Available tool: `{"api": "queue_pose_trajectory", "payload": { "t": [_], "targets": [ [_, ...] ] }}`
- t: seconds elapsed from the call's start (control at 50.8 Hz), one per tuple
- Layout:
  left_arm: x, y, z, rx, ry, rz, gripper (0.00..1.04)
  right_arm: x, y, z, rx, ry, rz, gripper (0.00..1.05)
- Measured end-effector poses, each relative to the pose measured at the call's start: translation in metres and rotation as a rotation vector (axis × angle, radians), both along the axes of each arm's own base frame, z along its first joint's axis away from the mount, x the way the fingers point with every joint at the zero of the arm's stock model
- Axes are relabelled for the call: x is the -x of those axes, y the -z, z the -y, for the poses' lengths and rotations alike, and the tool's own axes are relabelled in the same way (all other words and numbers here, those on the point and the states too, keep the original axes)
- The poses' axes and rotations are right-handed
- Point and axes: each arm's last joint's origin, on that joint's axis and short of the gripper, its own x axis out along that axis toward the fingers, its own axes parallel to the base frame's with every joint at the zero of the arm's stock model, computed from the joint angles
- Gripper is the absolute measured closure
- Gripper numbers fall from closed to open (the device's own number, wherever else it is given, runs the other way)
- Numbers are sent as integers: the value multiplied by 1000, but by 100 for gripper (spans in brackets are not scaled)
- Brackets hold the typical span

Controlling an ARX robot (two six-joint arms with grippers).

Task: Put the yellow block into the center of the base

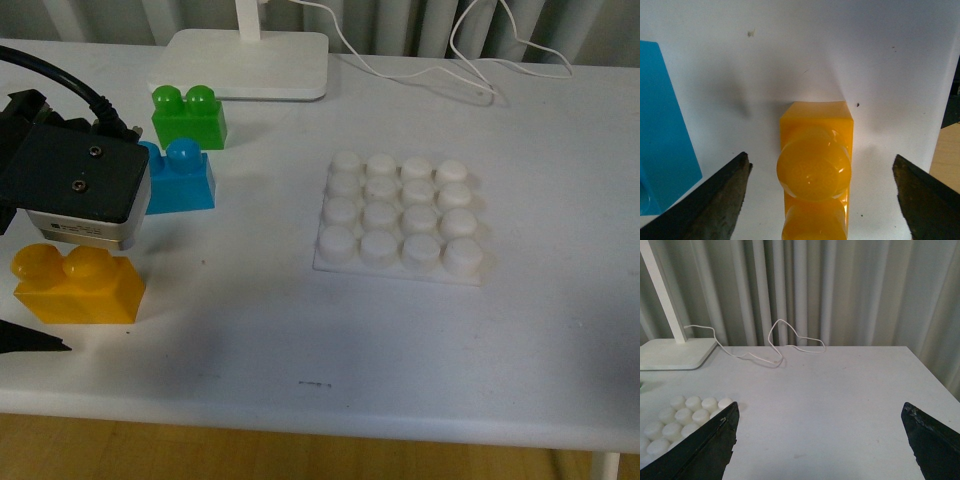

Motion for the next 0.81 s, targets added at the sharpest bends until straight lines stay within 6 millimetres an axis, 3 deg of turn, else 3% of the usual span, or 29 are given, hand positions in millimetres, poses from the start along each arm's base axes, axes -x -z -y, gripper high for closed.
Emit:
{"api": "queue_pose_trajectory", "payload": {
  "t": [0.374,0.532,0.807],
  "targets": [
    [0,0,-1,-15,-4,0,72,0,0,0,0,0,0,9],
    [0,-6,3,-13,9,5,73,0,0,0,0,0,0,9],
    [-27,-55,23,40,29,128,73,0,0,0,0,0,0,9]
  ]
}}
